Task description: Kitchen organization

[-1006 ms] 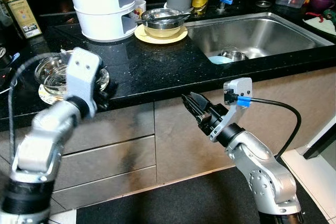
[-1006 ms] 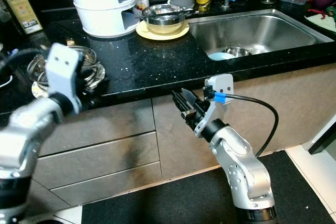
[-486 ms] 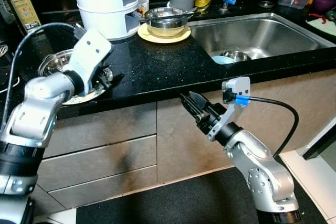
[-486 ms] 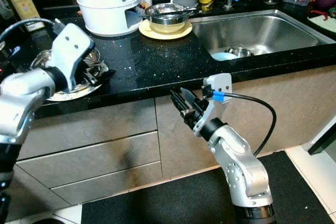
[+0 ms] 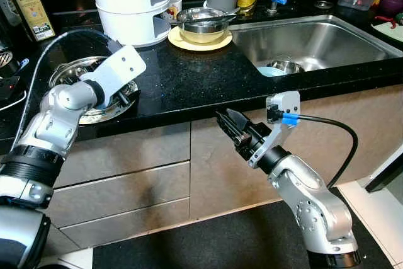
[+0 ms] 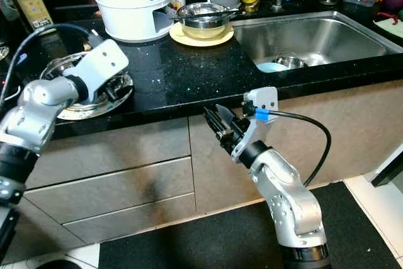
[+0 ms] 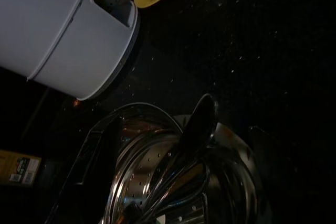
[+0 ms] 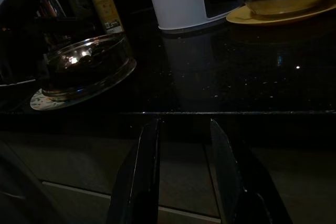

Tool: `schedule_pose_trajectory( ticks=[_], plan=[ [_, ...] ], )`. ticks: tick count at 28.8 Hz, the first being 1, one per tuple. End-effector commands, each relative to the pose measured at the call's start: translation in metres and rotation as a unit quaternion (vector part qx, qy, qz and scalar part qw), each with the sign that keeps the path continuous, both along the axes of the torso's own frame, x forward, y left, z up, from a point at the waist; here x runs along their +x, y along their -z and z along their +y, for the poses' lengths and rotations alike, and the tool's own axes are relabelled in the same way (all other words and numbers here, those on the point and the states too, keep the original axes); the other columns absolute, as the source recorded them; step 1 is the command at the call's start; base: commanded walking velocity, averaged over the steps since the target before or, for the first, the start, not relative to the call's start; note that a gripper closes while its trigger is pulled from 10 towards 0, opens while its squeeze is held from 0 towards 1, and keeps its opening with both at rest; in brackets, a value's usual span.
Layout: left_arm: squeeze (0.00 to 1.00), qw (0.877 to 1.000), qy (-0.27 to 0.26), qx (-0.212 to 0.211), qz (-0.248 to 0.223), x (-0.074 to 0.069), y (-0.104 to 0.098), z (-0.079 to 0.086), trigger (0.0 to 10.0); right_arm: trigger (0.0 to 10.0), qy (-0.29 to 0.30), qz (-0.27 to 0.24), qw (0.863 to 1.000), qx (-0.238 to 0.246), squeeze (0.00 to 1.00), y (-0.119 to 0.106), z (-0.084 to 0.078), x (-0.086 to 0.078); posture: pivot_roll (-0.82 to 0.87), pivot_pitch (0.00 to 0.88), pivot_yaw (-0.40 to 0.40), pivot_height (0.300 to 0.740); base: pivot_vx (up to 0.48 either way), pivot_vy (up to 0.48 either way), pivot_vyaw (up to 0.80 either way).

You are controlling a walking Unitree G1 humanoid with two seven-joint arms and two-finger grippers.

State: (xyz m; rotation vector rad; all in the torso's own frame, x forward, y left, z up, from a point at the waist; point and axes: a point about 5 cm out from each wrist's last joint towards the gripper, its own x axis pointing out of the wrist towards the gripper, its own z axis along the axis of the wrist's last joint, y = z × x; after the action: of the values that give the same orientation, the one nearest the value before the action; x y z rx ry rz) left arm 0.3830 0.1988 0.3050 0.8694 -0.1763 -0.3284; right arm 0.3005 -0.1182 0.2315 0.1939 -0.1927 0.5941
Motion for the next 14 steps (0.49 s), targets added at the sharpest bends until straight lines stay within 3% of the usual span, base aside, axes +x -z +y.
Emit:
schedule_pose_trajectory(
  ticks=[1,2,3,4,5,6,7,8,14],
  plan=[
    [0.00,1.000,0.003,0.012,-0.001,0.0022,0.0002,-0.0030,10.0,10.0,0.002,-0.001,1.000,0.003,0.00,-0.0009,-0.0014,-0.0006,-0.05,0.140,0.017,0.740,0.000,0.000,0.00],
    [0.00,1.000,0.001,0.014,0.001,0.0034,0.0010,-0.0026,8.9,10.0,0.003,-0.001,1.000,0.003,0.00,-0.0011,-0.0017,-0.0006,-0.05,0.140,0.017,0.740,0.000,0.000,0.00],
    [0.00,1.000,0.001,0.014,0.001,0.0034,0.0010,-0.0026,8.9,10.0,0.003,-0.001,1.000,0.003,0.00,-0.0011,-0.0017,-0.0006,-0.05,0.140,0.017,0.740,0.000,0.000,0.00],
    [0.00,1.000,-0.001,0.017,-0.001,0.0056,0.0014,-0.0018,7.2,10.0,0.004,-0.001,1.000,0.003,0.00,-0.0012,-0.0019,-0.0006,-0.05,0.141,0.017,0.740,0.000,0.000,0.00],
    [0.00,1.000,-0.001,0.017,-0.001,0.0056,0.0014,-0.0018,7.2,10.0,0.004,-0.001,1.000,0.003,0.00,-0.0012,-0.0019,-0.0006,-0.05,0.141,0.017,0.740,0.000,0.000,0.00],
    [0.00,1.000,-0.004,0.022,-0.003,0.0085,0.0020,-0.0004,3.8,10.0,0.005,-0.002,1.000,0.003,0.00,-0.0014,-0.0022,-0.0002,-0.05,0.141,0.016,0.740,0.000,0.000,0.00],
    [0.00,1.000,-0.004,0.022,-0.003,0.0085,0.0020,-0.0004,3.8,10.0,0.005,-0.002,1.000,0.003,0.00,-0.0014,-0.0022,-0.0002,-0.05,0.141,0.016,0.740,0.000,0.000,0.00],
    [0.00,1.000,-0.004,0.024,-0.003,0.0092,0.0021,0.0000,0.2,10.0,0.005,-0.002,1.000,0.003,0.00,-0.0014,-0.0023,-0.0002,-0.05,0.141,0.016,0.740,0.000,0.000,0.00],
    [0.00,1.000,-0.007,0.022,0.000,0.0111,0.0036,0.0029,0.0,10.0,0.005,-0.003,1.000,0.003,0.00,-0.0018,-0.0023,0.0003,-0.05,0.139,0.016,0.740,0.000,0.000,0.00]
  ],
)
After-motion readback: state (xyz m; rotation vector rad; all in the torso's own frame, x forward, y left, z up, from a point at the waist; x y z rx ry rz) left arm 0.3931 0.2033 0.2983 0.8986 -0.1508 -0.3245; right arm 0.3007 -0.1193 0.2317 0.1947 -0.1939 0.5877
